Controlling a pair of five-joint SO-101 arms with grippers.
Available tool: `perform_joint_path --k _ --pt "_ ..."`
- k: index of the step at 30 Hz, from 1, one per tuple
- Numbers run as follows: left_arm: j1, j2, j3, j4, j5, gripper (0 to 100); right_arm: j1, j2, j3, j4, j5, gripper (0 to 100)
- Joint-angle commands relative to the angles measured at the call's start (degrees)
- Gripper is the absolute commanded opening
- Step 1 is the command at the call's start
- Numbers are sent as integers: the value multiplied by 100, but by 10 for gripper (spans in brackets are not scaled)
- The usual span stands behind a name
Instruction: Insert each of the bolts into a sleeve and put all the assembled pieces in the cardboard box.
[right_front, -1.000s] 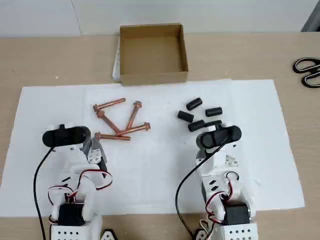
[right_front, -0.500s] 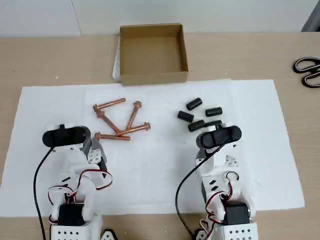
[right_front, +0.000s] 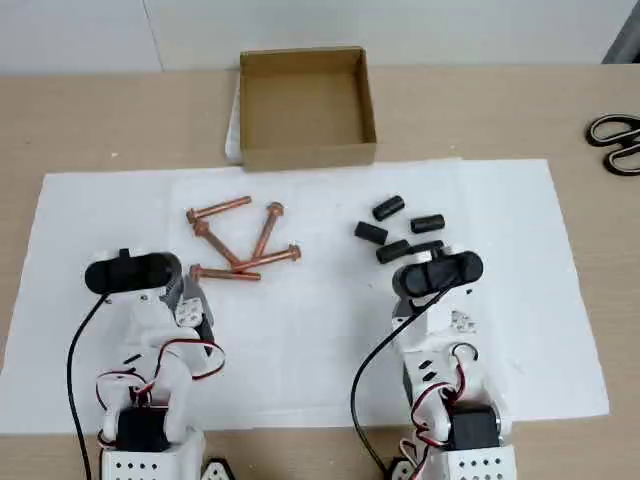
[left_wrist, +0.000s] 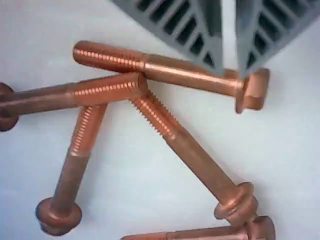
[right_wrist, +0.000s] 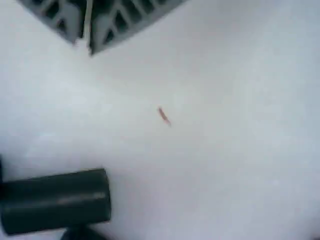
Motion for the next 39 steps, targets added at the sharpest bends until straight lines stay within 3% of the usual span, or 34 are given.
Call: perform_joint_path --k 1,30,39 --pt "-18 -53 -22 -18 -18 7 4 -48 79 -101 79 5" --pt "-18 -53 -22 -18 -18 7 4 -48 79 -101 79 6" --pt "-18 -53 -22 -18 -18 7 -303 -48 79 -119 70 5"
